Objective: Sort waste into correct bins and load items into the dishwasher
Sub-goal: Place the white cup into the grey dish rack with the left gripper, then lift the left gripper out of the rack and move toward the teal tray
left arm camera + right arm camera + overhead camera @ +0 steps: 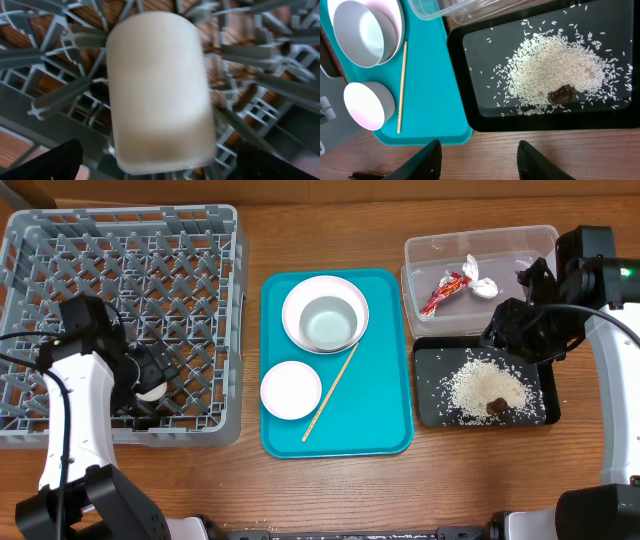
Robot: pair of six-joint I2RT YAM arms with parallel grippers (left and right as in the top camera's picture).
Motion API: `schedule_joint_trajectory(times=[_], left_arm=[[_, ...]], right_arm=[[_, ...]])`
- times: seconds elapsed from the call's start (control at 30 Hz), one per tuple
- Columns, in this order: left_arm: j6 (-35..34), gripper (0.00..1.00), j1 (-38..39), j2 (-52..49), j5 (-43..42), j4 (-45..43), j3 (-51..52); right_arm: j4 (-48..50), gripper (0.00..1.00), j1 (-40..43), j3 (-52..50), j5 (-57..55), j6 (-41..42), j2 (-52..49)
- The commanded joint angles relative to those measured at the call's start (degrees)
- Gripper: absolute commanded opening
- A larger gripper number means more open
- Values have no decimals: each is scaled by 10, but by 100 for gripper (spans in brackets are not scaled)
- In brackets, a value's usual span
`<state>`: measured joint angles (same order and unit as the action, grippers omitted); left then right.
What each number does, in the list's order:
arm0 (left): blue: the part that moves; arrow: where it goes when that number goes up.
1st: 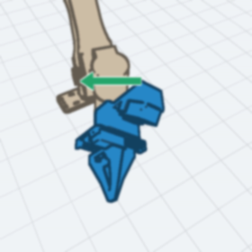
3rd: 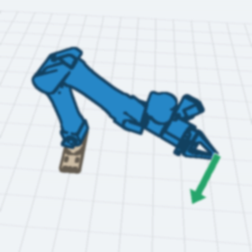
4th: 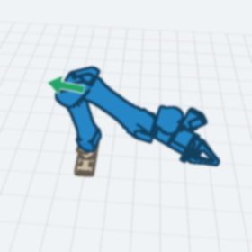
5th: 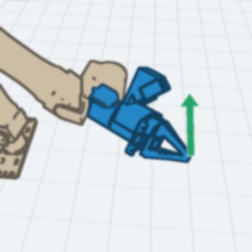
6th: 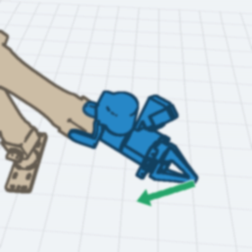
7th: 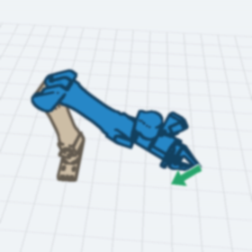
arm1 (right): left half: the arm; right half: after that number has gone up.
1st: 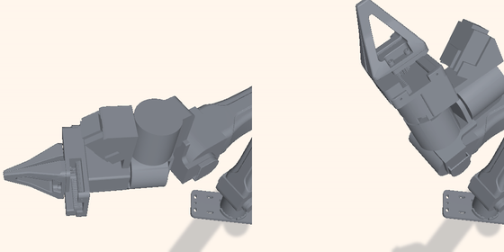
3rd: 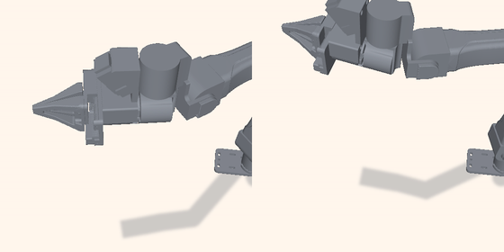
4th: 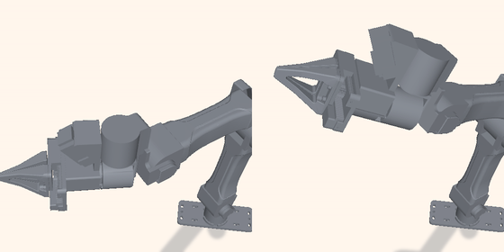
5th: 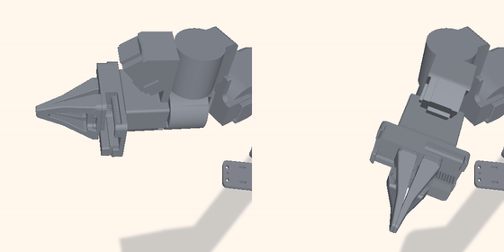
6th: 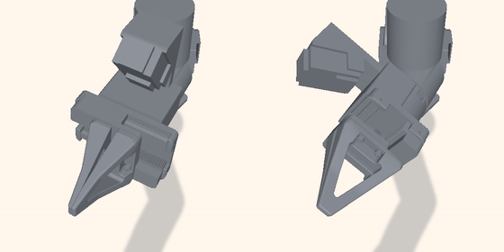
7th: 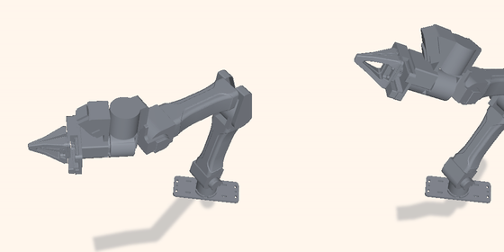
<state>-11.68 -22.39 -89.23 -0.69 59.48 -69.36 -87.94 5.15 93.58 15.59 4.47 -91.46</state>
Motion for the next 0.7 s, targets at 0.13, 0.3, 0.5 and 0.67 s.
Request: schedule_joint_trajectory(times=[0.13,0.3,0.5,0.67], left_arm=[[-1,99,22,47,-104,34,-106],[0,100,113,90,-108,33,-109],[14,100,278,83,-71,32,-91],[14,99,389,38,-35,18,-71]], right_arm=[[2,50,-2,2,-5,0,6],[2,50,-2,2,-5,-1,6],[2,50,-2,2,-5,-1,6],[2,50,-2,2,-5,0,6]])
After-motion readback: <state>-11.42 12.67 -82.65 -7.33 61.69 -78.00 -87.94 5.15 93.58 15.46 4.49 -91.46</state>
